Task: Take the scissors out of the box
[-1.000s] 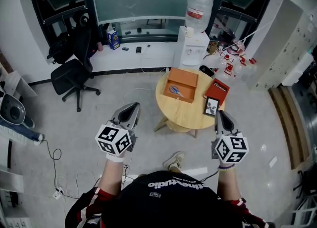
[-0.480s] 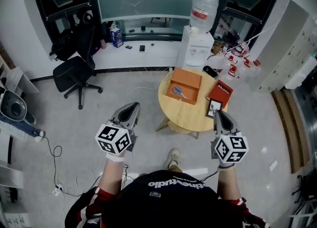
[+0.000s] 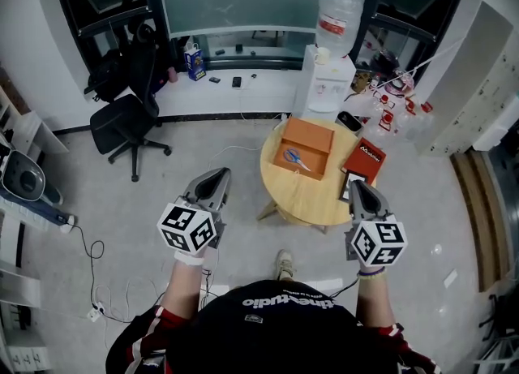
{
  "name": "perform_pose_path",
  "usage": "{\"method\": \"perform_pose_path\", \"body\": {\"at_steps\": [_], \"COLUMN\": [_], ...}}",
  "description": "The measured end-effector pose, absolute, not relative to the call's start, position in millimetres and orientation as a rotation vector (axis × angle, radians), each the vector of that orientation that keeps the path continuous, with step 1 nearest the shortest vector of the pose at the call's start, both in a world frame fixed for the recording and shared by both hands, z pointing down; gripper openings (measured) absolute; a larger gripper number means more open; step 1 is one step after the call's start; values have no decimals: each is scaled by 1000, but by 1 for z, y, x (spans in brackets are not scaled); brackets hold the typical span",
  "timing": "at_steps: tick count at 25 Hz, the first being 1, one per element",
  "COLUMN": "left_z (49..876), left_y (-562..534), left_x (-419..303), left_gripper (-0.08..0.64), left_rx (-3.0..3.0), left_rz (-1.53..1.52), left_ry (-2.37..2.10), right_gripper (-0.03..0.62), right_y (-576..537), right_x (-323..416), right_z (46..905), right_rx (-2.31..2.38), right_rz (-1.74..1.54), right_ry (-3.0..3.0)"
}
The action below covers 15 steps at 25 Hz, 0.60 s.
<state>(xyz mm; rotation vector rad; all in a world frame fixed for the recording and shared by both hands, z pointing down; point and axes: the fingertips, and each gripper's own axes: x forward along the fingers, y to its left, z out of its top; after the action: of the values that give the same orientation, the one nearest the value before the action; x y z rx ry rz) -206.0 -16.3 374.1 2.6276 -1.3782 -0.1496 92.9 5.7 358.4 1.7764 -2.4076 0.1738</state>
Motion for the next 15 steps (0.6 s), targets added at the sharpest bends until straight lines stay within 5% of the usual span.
{"method": "perform_pose_path", "body": {"at_steps": [15], "left_z": [365], "left_y": [-91], "left_x": [-184], "left_gripper": [18], "left_rx": [2610], "left_rz": [-118], "left_ry": [-1461], "right_gripper": [37], "right_y": [-87], "right_x": [117], "right_z": [356], "right_rx": [1692], "right_rz": [191], "right_ry": [-2470]}}
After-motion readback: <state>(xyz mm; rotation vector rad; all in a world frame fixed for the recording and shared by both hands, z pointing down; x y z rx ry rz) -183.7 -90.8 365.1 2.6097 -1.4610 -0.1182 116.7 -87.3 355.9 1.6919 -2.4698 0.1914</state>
